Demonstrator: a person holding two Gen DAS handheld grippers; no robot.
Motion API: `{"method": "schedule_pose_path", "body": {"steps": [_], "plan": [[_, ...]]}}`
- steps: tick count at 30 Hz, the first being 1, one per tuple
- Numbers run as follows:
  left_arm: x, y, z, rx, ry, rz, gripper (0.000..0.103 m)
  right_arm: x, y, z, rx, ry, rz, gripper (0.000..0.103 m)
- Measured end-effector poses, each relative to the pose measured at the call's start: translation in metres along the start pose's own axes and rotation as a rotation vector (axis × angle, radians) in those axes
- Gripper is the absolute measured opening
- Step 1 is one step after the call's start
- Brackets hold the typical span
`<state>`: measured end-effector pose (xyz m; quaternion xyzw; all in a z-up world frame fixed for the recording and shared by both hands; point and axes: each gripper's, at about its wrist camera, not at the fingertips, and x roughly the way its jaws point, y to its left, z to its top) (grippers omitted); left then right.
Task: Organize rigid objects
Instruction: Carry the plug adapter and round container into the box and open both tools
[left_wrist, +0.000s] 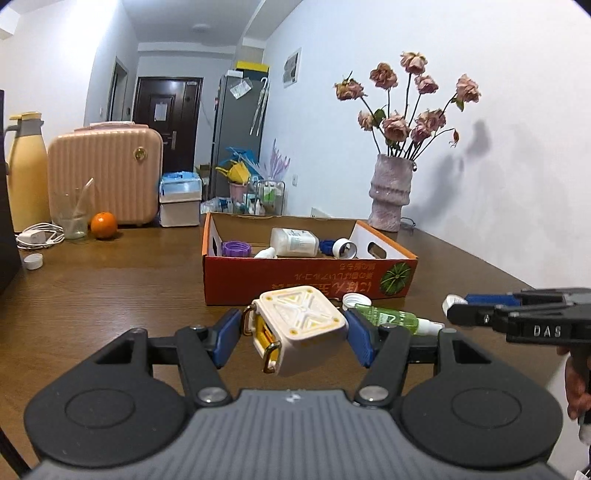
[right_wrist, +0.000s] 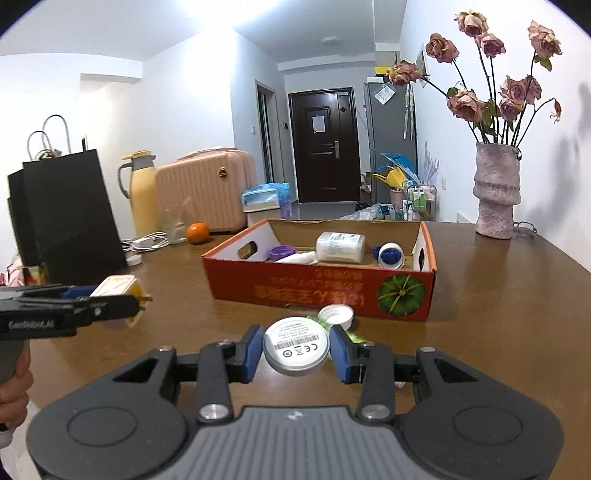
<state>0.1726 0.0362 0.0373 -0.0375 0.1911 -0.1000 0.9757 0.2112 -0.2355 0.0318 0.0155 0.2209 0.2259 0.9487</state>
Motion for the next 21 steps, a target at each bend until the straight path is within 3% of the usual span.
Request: {"method": "schedule_pose_path", "body": {"steps": [11,21], "plan": [[-0.024,-0.012,-0.001,0.016,-0.04,-0.043,0.062,-0.037,0.003,-0.022,0.031,0.001,-0.038,0.039],[0.014,-0.001,0.022,0.037,-0.048,-0.025,0.062,-0.016,-0.009,-0.002,0.013,-0.012,-0.023,0.039]]}}
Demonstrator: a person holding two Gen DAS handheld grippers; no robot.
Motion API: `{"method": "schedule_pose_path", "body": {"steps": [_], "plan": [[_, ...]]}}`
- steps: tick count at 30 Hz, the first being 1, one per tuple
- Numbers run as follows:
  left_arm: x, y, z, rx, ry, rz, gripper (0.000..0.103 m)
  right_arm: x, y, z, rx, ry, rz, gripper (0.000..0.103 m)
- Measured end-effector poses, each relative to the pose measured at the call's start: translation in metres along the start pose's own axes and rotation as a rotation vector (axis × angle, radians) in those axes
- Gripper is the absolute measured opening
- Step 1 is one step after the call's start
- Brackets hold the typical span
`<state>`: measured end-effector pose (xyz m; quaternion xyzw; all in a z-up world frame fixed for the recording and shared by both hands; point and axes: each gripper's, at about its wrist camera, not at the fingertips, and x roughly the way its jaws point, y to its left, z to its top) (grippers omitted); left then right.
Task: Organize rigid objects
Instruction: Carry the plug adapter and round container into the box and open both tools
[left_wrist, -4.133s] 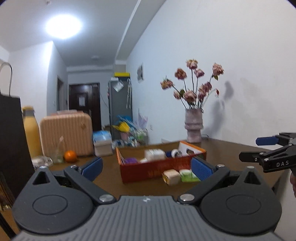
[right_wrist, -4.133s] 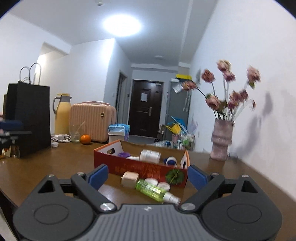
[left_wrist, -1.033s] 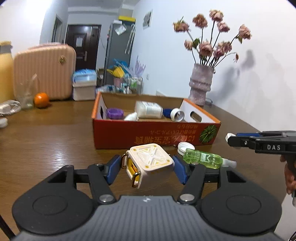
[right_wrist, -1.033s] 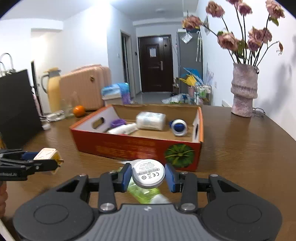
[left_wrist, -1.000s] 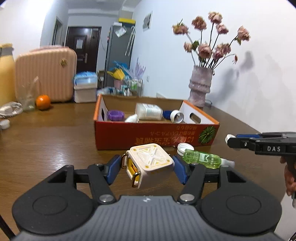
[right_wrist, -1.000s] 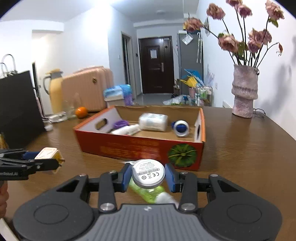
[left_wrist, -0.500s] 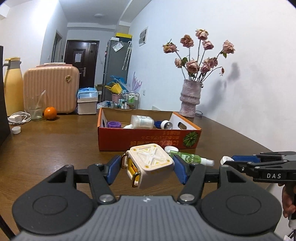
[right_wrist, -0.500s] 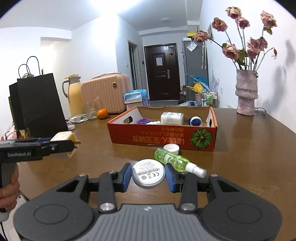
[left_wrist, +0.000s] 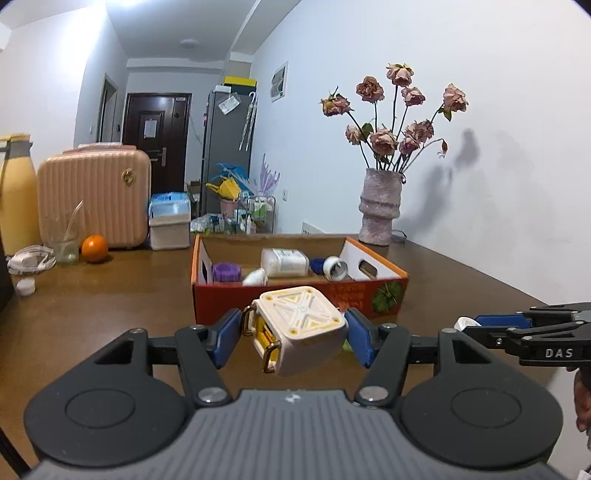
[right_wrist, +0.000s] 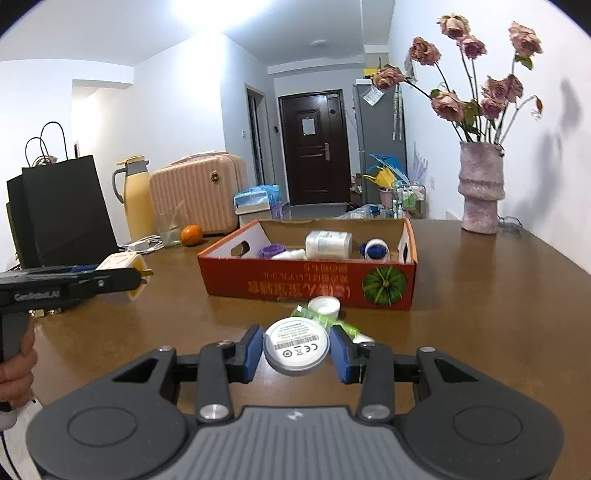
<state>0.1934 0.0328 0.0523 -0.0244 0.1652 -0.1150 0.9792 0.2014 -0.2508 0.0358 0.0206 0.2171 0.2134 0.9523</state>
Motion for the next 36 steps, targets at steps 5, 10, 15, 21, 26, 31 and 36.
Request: {"method": "schedule_pose_path", "body": {"steps": [5,10,15,21,26,31,36], "plan": [[0.054,0.026,0.027,-0.022,0.01,0.008,0.062,0.033,-0.014,0.031,-0.013,-0.018,0.017,0.039],[0.123,0.048,0.057,-0.011,0.063,0.021,0.062,0.09,-0.037,0.069,-0.015,0.006,0.025,0.039],[0.202,0.066,0.073,0.028,0.167,0.078,0.062,0.172,-0.061,0.108,-0.034,0.072,-0.004,0.039],[0.264,0.085,0.068,0.029,0.258,0.118,0.063,0.271,-0.076,0.139,-0.017,0.216,0.027,0.039],[0.277,0.091,0.055,0.026,0.229,0.101,0.064,0.329,-0.075,0.138,-0.05,0.323,-0.022,0.043],[0.279,0.093,0.061,0.013,0.248,0.056,0.074,0.334,-0.076,0.135,-0.046,0.302,-0.054,0.06],[0.269,0.095,0.07,-0.024,0.22,0.055,0.078,0.336,-0.072,0.135,-0.071,0.311,-0.089,0.06]]}}
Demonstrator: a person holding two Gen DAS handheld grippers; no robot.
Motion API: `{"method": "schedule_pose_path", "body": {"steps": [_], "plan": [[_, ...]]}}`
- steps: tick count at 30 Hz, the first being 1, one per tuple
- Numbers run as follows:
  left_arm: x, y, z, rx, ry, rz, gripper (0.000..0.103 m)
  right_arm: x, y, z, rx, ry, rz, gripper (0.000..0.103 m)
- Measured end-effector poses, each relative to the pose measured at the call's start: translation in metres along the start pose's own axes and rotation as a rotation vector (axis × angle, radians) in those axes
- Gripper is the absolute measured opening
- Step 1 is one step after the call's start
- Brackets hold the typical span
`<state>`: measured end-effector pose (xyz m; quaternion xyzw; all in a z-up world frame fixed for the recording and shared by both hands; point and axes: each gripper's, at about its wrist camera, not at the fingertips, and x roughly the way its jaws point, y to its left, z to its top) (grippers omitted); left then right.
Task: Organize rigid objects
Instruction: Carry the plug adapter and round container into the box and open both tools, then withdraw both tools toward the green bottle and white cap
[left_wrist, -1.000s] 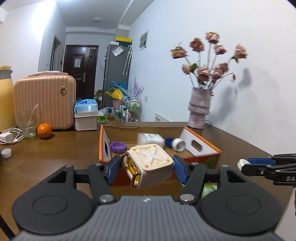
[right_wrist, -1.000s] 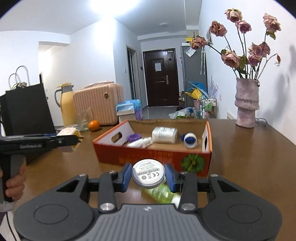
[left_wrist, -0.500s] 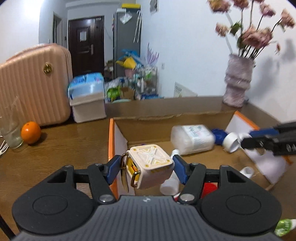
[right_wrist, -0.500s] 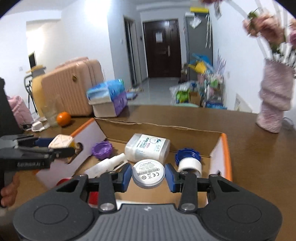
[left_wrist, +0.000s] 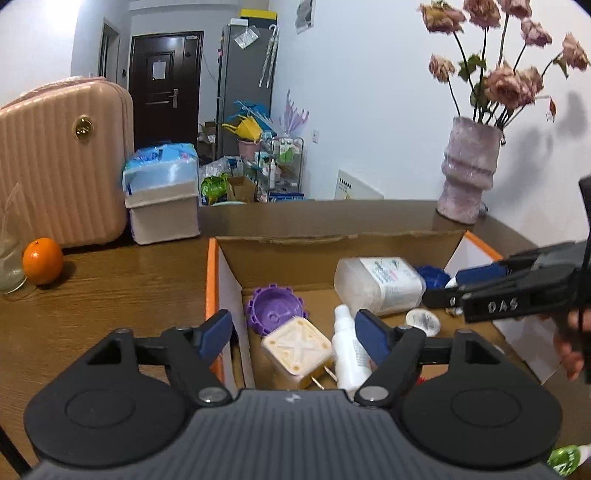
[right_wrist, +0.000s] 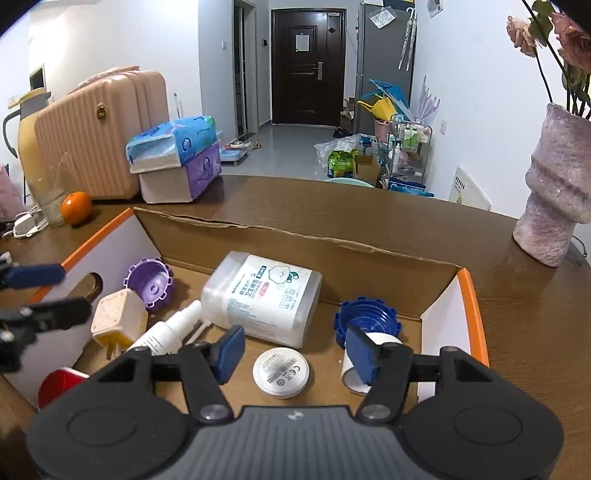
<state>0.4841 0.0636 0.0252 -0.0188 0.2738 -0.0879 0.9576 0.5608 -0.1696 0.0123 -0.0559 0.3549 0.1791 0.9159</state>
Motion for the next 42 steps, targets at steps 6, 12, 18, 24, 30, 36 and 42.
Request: {"method": "schedule_pose_path", "body": {"steps": [6,12,18,24,30,36,42], "plan": [[-0.033,-0.003,0.0,-0.013,-0.044,-0.027,0.087,-0.021,0.001,-0.006,-0.001,-0.007,-0.004,0.06],[-0.072,-0.014,-0.004,0.022,-0.063,-0.02,0.091,-0.07,0.001,-0.009,-0.022,-0.055,-0.026,0.065],[-0.12,-0.016,-0.006,0.018,-0.1,-0.025,0.096,-0.123,0.001,-0.021,-0.021,-0.106,-0.033,0.073],[-0.157,-0.021,-0.02,0.033,-0.126,-0.006,0.096,-0.163,0.011,-0.048,-0.058,-0.136,-0.043,0.074],[-0.2,-0.034,-0.047,0.062,-0.206,0.04,0.098,-0.202,0.023,-0.083,-0.072,-0.211,-0.032,0.074],[-0.244,-0.049,-0.082,0.037,-0.282,0.05,0.099,-0.249,0.039,-0.123,-0.073,-0.31,-0.017,0.075],[-0.283,-0.06,-0.12,-0.024,-0.314,0.036,0.101,-0.29,0.056,-0.173,-0.049,-0.372,-0.025,0.077]]}}
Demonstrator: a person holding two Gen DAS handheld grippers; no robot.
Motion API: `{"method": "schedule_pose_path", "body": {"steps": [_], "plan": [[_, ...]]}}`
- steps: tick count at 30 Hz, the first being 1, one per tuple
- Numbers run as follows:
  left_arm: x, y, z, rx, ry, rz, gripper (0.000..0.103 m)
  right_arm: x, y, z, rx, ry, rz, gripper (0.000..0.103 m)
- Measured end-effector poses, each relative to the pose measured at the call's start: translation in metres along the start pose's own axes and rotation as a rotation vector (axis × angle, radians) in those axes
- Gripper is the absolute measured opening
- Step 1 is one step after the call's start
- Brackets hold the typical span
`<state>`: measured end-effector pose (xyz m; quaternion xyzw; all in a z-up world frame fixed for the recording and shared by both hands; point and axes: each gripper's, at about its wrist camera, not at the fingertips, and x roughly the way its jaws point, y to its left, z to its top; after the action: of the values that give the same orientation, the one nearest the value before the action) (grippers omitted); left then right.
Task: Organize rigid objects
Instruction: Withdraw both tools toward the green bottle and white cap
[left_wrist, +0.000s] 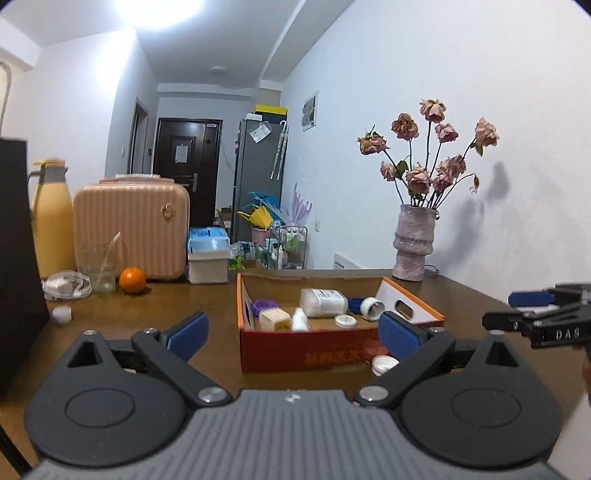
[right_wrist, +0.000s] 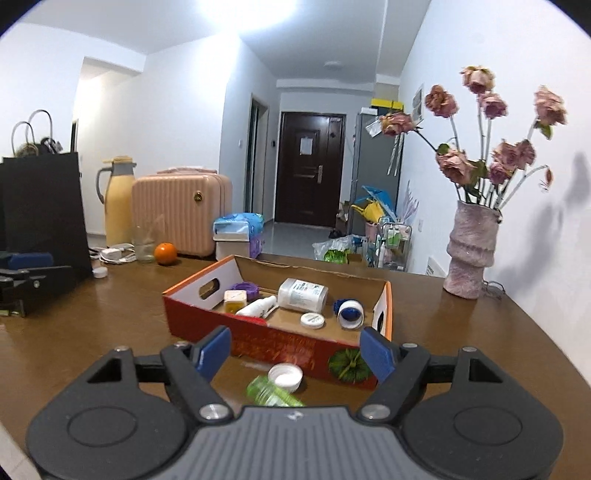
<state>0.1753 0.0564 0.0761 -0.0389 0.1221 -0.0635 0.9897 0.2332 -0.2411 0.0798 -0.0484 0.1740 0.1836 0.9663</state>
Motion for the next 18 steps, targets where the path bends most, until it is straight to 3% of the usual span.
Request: {"method": "schedule_pose_path", "body": {"steps": [9,18], "plan": [[-0.047,-0.014,-0.036,0.015,0.036,-0.029,0.103,-0.069,0.016,-0.062,0.113,-0.036,-0.026,0.081],[-0.035,-0.031,-0.044,0.048,0.075,-0.063,0.103,-0.073,0.014,-0.085,0.117,-0.001,-0.06,0.081]]}}
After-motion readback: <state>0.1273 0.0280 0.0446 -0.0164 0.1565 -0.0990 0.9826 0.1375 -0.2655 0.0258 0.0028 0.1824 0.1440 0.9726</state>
